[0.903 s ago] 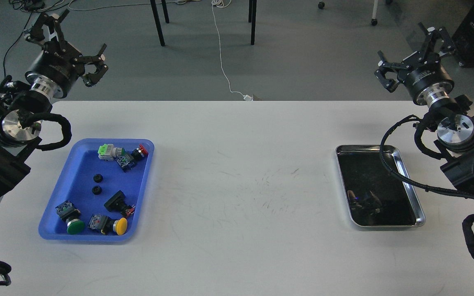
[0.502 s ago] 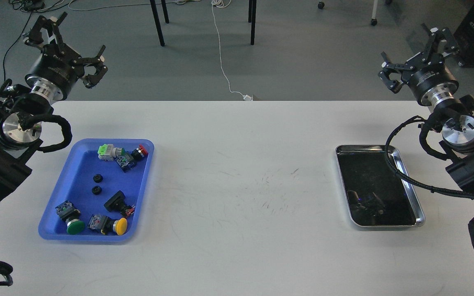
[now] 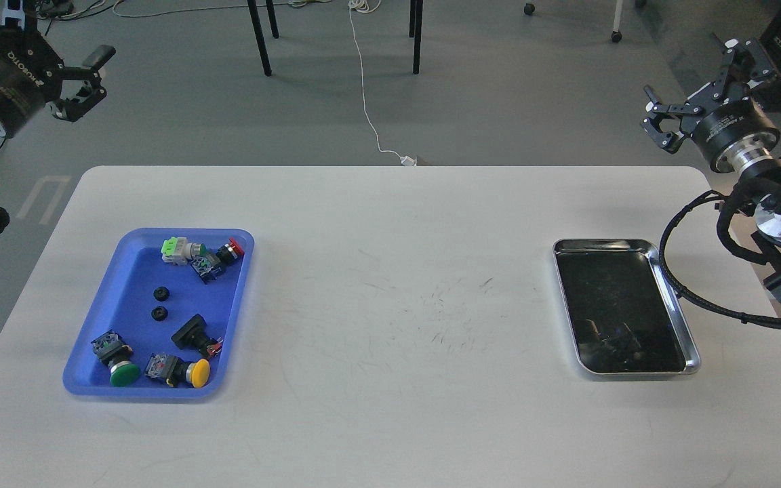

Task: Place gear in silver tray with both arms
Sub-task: 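Move the left gripper down toward the blue tray of parts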

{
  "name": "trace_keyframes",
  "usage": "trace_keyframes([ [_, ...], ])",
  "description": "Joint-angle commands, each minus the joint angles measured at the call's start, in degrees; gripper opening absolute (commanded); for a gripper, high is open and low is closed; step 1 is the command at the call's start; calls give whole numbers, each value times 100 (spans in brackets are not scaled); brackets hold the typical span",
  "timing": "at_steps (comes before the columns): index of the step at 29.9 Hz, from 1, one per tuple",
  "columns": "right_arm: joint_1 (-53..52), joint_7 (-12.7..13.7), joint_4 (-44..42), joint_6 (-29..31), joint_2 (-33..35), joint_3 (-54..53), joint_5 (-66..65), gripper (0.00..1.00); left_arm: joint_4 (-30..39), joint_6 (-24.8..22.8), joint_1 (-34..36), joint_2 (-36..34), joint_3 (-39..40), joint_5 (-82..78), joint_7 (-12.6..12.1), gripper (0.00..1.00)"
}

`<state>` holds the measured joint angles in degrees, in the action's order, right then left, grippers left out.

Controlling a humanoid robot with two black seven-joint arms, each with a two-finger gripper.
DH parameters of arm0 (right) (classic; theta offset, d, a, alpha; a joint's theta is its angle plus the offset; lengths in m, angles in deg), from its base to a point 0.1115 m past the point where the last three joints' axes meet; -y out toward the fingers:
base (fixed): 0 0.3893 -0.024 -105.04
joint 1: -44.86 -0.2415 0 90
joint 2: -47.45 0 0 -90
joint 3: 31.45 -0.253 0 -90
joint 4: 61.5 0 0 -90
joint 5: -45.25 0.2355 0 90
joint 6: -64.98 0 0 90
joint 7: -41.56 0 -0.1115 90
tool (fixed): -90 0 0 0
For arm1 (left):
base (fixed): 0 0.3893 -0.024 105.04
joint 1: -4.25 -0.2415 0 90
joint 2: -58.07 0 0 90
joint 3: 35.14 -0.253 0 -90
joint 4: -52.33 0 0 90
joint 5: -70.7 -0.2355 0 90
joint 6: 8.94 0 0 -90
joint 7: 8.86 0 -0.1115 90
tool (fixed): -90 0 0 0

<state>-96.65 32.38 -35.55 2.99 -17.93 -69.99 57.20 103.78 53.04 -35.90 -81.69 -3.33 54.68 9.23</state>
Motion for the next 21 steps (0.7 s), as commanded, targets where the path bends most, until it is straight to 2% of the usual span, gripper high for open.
trace_keyframes([
  [1, 0, -5, 50, -1, 51, 30, 0, 99, 23, 2, -28, -130, 10, -1629, 544, 94],
  [3, 0, -5, 68, -1, 104, 48, -9, 99, 41, 2, -28, -227, 1, -2542, 852, 94],
  [5, 0, -5, 68, -1, 130, 57, -18, 99, 50, 2, -28, -245, 1, -3316, 990, 94],
  [9, 0, -5, 76, -1, 148, 74, -18, 99, 50, 2, -45, -183, 1, -4416, 990, 94],
  [12, -9, -5, 77, -1, 183, 83, -26, 99, 128, 24, -63, -25, -287, -5146, 990, 94],
  [17, -53, -5, 85, -1, 183, 83, -26, 99, 611, 1427, -81, -77, -1402, -6604, 990, 92],
  [21, -71, -5, 120, -1, 201, 83, -26, 99, 683, 2693, -72, -104, -2308, -7677, 990, 89],
])
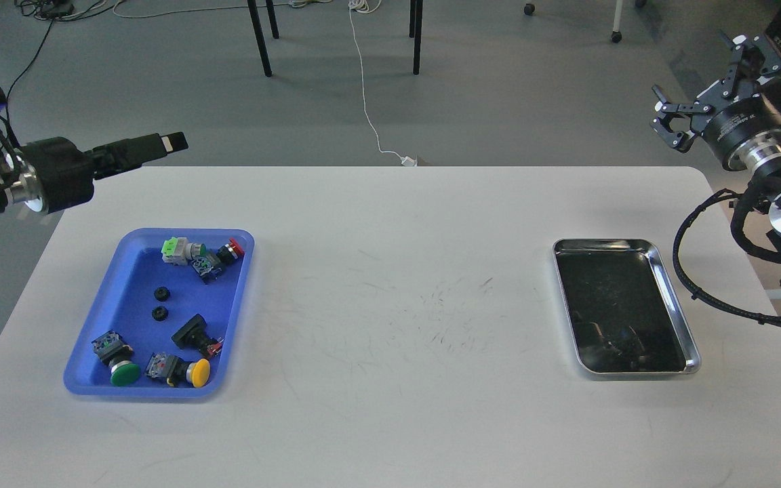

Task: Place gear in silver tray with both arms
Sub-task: 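Move the left gripper down toward the blue tray of parts, then grasp a small black gear in the blue tray with the left gripper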

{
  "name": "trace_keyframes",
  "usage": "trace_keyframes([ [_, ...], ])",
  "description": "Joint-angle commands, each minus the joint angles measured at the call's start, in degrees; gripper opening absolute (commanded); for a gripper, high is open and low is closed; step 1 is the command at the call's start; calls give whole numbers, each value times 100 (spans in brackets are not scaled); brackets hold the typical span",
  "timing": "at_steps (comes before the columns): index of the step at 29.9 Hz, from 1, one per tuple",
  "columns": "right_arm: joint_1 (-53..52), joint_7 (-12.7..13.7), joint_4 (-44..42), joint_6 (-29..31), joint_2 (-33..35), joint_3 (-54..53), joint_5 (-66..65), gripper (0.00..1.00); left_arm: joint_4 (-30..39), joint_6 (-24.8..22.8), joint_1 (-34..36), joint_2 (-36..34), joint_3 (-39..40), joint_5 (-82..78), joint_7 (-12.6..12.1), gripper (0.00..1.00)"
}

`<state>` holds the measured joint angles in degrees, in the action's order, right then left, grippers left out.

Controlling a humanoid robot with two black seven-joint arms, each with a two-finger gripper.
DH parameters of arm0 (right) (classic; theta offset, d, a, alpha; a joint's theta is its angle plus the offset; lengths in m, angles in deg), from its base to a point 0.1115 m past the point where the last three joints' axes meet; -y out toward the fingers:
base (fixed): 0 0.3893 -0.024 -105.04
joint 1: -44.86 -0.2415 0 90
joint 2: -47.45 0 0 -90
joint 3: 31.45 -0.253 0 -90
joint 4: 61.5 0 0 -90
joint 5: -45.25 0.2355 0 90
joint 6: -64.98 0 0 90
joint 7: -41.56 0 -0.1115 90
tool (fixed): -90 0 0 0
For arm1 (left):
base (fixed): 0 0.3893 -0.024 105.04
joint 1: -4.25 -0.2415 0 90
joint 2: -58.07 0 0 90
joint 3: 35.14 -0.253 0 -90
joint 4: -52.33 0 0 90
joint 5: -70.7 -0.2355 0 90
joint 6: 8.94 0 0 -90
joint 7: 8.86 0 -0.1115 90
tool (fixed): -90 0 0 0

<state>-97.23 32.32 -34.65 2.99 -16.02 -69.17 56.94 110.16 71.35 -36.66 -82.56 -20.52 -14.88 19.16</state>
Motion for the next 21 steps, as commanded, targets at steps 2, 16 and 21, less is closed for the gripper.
trace_keyframes([
  [2, -12, 1, 66, -1, 9, 2, 0, 99, 9, 1294, -4, -8, -932, -1222, -2, 87],
  [16, -4, 1, 329, -1, 27, 11, 0, 99, -1027, 1507, -223, 255, -2138, -1708, -2, 54],
  [21, 5, 1, 329, -1, 27, 11, -9, 99, -1213, 1516, -303, 475, -2103, -1568, -2, 54],
])
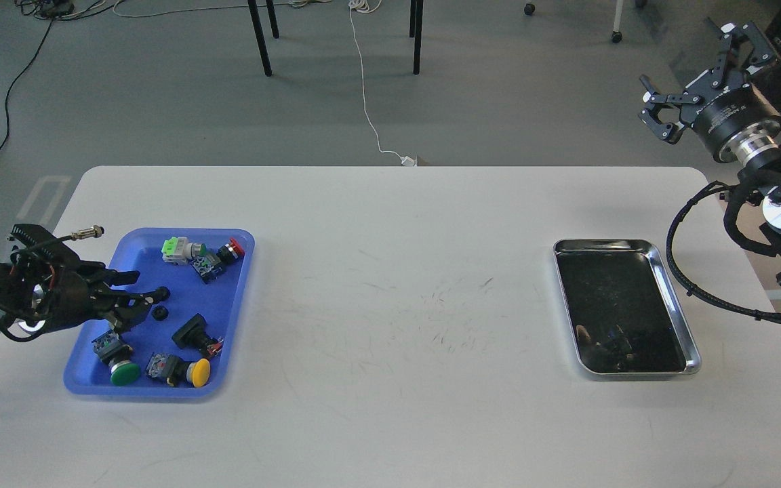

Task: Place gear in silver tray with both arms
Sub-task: 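Grasp a small black gear in the blue tray with the left gripper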

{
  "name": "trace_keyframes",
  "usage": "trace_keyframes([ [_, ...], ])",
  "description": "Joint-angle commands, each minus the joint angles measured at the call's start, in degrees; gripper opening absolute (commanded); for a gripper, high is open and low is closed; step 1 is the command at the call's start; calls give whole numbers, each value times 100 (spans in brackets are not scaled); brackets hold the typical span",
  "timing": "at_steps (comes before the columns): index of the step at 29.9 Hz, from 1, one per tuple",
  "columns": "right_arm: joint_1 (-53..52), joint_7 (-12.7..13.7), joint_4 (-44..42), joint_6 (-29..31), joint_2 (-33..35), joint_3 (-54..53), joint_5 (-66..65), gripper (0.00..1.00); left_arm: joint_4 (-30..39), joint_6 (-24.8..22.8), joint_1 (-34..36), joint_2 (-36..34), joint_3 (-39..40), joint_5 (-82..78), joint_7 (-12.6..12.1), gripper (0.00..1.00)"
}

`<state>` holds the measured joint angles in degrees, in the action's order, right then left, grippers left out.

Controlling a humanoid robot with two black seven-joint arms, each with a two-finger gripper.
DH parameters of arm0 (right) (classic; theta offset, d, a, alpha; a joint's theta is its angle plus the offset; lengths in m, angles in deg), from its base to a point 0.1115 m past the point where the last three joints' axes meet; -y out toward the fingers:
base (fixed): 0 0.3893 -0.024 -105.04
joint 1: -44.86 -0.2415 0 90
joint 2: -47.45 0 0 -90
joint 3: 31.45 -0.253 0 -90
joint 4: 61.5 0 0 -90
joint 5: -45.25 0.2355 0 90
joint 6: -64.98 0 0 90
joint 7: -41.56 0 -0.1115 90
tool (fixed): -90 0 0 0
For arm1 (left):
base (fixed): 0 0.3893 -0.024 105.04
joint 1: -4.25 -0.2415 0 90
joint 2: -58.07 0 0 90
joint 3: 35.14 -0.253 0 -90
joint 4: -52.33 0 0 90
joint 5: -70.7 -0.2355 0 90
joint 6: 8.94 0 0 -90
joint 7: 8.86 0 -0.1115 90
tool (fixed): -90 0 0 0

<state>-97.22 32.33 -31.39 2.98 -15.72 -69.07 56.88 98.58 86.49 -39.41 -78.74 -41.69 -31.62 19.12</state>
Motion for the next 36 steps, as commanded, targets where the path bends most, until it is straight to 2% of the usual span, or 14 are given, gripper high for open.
trace_keyframes([
  [1, 13, 0, 4, 0, -3, 0, -3, 99, -54, 2, -28, 102, 13, 185, 1, 54],
  [12, 48, 0, -5, 0, 6, 9, -21, 99, -54, 2, -54, 164, -13, 423, 1, 53],
  [20, 57, 0, -5, 0, -3, 0, -91, 99, -63, 72, -107, 287, -22, 397, 1, 39],
  [24, 57, 0, -5, 0, -3, 9, -100, 99, -63, 81, -107, 278, -30, 370, 1, 27],
  [28, 57, 0, -5, 0, -3, 9, -100, 99, -63, 81, -195, 261, -74, 353, 1, 11],
  [36, 39, 9, -5, 0, 14, 0, -100, 99, -11, 81, -81, 164, -4, 405, 1, 11],
])
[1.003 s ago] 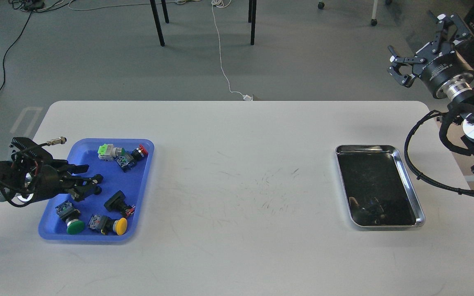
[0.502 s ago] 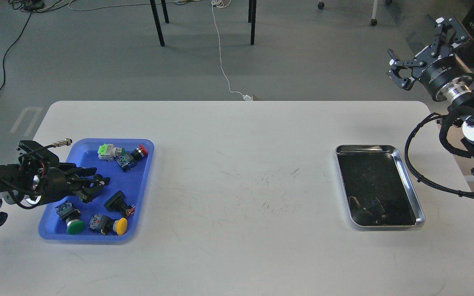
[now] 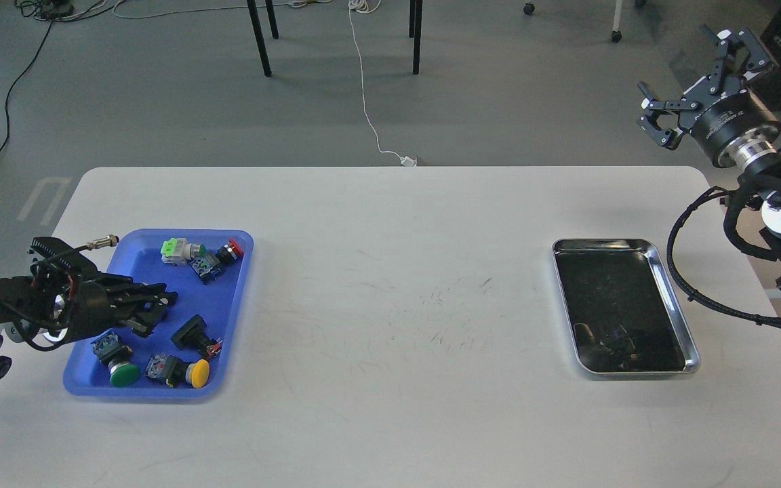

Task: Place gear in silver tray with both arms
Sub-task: 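Grasp a small black gear in the blue tray with the left gripper, then lift the black gear and carry it toward the table center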

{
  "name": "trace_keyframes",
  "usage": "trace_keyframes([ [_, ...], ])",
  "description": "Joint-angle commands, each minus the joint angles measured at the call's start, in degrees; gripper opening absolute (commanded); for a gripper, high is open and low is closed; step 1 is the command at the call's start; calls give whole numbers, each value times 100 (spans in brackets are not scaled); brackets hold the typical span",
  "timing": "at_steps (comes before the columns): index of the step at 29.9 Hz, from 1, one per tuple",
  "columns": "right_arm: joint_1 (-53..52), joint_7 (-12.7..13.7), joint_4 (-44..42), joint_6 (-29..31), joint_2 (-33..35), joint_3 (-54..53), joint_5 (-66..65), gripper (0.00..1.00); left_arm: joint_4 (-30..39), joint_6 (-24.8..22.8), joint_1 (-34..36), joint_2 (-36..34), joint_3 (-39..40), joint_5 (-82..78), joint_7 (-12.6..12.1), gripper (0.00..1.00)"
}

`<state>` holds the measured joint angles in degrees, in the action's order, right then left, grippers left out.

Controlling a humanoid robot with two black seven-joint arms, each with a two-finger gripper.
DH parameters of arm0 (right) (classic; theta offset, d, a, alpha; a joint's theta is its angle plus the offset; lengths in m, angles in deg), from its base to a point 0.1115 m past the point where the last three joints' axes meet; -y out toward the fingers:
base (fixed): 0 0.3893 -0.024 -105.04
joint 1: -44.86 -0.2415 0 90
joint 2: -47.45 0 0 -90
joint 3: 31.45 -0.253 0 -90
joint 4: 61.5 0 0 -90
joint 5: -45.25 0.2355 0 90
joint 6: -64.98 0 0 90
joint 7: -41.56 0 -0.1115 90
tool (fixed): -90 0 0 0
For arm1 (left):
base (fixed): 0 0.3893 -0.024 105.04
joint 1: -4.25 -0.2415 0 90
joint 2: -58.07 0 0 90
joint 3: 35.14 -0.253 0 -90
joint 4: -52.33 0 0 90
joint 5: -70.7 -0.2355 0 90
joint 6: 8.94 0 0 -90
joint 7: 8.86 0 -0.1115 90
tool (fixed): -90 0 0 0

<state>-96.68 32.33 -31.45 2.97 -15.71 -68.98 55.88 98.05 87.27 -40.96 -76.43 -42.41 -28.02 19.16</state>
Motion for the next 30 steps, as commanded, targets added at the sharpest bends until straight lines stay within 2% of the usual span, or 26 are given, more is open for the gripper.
trace_keyframes([
  [1, -24, 1, 0, 1, 14, -9, 0, 99, 69, 3, 118, -128, 86, 54, -3, 11],
  [3, -24, 1, 0, 1, 32, -9, 0, 99, 156, 3, 363, -286, 95, 45, -3, 11],
  [9, -32, 1, 9, 1, 120, -9, 0, 99, 1026, -32, 1075, -673, 95, 54, -3, 10],
  [14, -41, 9, 70, 1, 260, -9, 0, 99, 1694, -76, 1603, -621, 95, 45, -3, 10],
  [18, -24, 9, 342, 1, 611, 9, -69, 99, 1721, -85, 1717, 106, 69, 19, -3, 10],
  [22, -59, 9, 606, 1, 954, 176, -719, 99, 1721, -146, 1876, 845, 42, -69, -34, 10],
  [26, -181, 53, 739, 1, 1270, 185, -984, 99, 1687, -269, 2025, 1855, 24, -534, -455, 10],
  [30, -533, 80, 721, 1, 1394, 255, -1080, 99, 1406, -304, 1982, 2726, -19, -658, -553, 10],
])
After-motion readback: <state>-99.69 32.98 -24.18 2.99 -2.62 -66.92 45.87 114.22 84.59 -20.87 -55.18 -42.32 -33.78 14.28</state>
